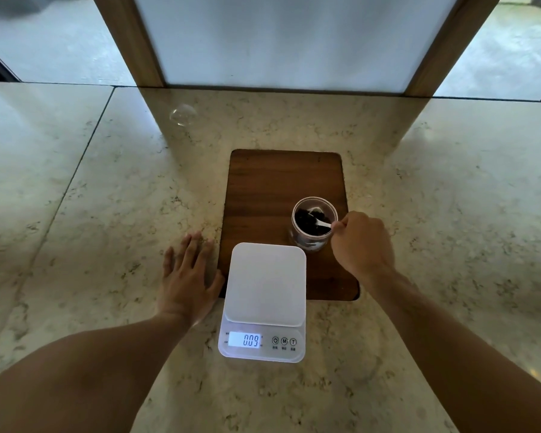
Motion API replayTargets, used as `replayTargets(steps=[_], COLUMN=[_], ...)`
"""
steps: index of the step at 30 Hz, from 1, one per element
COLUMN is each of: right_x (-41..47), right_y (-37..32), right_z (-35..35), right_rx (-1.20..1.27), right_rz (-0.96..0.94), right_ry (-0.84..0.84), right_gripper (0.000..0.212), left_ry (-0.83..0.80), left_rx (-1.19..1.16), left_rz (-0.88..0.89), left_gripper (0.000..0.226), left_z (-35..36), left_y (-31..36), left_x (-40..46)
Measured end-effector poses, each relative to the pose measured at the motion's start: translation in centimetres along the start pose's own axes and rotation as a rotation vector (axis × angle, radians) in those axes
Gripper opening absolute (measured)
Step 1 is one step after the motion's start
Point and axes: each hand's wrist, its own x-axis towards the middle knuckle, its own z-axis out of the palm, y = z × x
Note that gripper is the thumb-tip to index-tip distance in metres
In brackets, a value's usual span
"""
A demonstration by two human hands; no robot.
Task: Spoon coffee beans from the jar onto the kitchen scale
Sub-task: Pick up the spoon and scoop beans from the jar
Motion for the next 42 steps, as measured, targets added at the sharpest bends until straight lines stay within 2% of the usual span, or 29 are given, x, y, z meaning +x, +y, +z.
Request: replayTargets(steps=[6,10,19,42], right_x=[0.4,0.6,0.2,-0.6], right_y=[0.1,0.4,0.9,1.4], right_z=[-0.2,-0.1,-0.5,-0.3], right_rx=[0.06,0.181,0.324,0.414], right_rz=[0.037,0.124,0.169,0.241], right_ry=[-0.082,-0.083,-0.138,-0.117], right_gripper=[0.033,0.035,0.035,0.037], left_ry=[-0.004,-0.001,0.005,0.008], left_rx=[-0.007,-0.025,-0.027,-0.029], left_rz=[0.005,0.008,0.001,0.005], left_gripper=[0.073,0.074,0.076,0.075], left_z=[-0.3,-0.4,-0.5,-0.3], left_y=[0.2,0.3,0.3,0.3], left_x=[-0.1,0.0,0.0,-0.1])
